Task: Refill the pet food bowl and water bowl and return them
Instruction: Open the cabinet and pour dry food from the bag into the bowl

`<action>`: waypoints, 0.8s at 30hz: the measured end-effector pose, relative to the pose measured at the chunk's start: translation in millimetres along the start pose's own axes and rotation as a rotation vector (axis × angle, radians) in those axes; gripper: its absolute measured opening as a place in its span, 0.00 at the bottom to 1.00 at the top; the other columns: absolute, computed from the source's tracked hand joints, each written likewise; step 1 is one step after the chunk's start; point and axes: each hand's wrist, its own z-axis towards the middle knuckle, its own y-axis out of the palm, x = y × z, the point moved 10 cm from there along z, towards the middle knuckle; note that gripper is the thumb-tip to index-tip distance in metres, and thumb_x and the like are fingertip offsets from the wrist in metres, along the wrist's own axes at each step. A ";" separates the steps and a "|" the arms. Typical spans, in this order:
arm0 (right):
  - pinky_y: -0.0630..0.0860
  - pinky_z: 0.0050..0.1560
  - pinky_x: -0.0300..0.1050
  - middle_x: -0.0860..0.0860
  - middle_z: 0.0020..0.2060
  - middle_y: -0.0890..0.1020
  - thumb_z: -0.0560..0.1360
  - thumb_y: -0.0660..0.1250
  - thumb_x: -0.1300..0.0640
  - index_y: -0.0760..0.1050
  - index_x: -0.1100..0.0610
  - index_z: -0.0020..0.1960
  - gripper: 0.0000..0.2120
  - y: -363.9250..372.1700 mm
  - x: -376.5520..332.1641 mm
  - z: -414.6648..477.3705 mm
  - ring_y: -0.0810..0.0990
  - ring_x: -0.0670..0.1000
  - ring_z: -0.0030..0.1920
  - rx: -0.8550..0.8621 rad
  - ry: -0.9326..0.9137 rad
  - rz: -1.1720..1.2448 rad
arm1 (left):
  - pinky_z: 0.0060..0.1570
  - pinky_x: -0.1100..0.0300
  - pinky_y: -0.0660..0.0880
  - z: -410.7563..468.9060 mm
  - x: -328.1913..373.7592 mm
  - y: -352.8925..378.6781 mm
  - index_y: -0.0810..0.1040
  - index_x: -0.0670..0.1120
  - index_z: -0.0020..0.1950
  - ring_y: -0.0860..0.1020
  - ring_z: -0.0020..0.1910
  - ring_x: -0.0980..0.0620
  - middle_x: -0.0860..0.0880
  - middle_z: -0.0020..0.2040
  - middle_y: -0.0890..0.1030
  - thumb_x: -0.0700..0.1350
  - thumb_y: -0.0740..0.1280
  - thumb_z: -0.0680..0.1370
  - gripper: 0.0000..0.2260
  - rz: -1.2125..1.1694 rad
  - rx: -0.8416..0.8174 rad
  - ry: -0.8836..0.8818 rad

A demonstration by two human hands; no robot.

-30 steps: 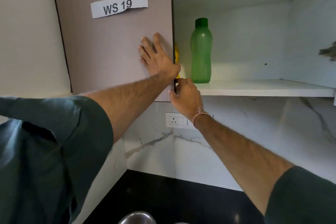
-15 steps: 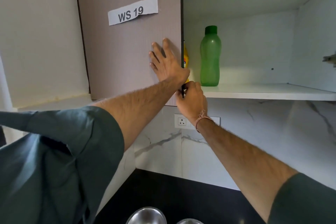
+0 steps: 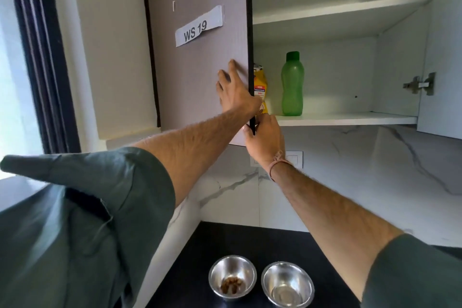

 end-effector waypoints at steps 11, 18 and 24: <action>0.67 0.35 0.41 0.55 0.47 0.83 0.78 0.68 0.50 0.70 0.55 0.49 0.10 23.1 -101.3 -69.1 0.82 0.59 0.47 0.030 -0.004 0.099 | 0.54 0.45 0.82 -37.9 -30.4 -119.8 0.50 0.55 0.84 0.78 0.62 0.41 0.44 0.69 0.72 0.37 0.74 0.71 0.49 -0.129 -0.061 -0.033; 0.72 0.41 0.46 0.60 0.51 0.85 0.79 0.65 0.49 0.72 0.58 0.62 0.17 78.7 -163.7 -98.1 0.84 0.65 0.50 -0.122 -0.116 0.068 | 0.40 0.71 0.80 -45.8 -63.1 -200.1 0.58 0.56 0.83 0.81 0.43 0.55 0.48 0.59 0.81 0.38 0.70 0.70 0.43 -0.169 0.054 -0.021; 0.80 0.52 0.56 0.61 0.53 0.85 0.77 0.66 0.49 0.66 0.55 0.69 0.23 137.1 -217.1 -122.4 0.82 0.68 0.53 -0.283 -0.146 0.098 | 0.51 0.54 0.84 -48.4 -103.4 -260.4 0.76 0.53 0.68 0.83 0.51 0.51 0.52 0.50 0.84 0.32 0.68 0.73 0.26 -0.206 0.100 -0.015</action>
